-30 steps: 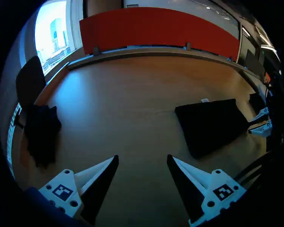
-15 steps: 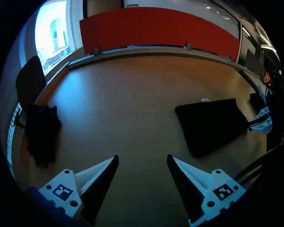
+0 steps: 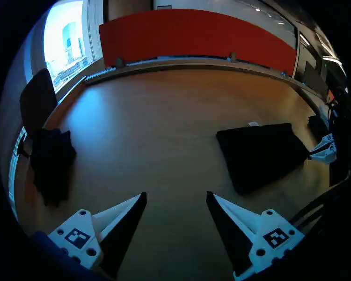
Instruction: Fold towel
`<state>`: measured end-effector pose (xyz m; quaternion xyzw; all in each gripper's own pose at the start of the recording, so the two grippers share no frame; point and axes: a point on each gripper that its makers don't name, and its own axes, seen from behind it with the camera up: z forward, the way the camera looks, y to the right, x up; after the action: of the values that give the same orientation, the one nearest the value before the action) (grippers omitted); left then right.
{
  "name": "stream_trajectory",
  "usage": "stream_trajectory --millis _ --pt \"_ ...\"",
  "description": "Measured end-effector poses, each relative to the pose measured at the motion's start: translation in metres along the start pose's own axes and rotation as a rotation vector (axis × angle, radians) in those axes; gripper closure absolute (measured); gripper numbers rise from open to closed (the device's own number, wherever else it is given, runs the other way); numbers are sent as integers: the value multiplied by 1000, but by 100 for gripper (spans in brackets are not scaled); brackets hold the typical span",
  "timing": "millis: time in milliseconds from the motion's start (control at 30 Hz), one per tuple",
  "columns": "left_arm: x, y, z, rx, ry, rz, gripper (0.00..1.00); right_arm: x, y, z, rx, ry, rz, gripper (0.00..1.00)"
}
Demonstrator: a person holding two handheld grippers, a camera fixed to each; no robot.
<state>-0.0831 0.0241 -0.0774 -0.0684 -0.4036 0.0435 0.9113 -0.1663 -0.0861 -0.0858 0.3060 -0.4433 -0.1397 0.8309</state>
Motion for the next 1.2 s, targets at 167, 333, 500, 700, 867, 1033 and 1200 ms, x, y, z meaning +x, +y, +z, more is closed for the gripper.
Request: stream_trajectory --millis 167,333,500,700,867,1033,1200 --pt "-1 0 -1 0 0 -1 6 5 0 -1 -5 13 -5 95" --pt "-1 -1 -3 0 3 -6 6 19 0 -6 -17 41 -18 95" --pt "-1 -3 -6 1 8 -12 6 40 -4 -13 -23 72 -44 95" --pt "-2 -8 -12 4 15 -19 6 76 -12 -21 -28 128 -83 95" --pt "-1 -11 -16 7 22 -24 6 109 -20 -27 -30 177 -116 95" --pt "-2 -14 -21 6 28 -28 6 139 -29 -30 -27 215 -145 95" --pt "-3 -18 -25 8 32 -31 6 155 -38 -32 -21 232 -167 95"
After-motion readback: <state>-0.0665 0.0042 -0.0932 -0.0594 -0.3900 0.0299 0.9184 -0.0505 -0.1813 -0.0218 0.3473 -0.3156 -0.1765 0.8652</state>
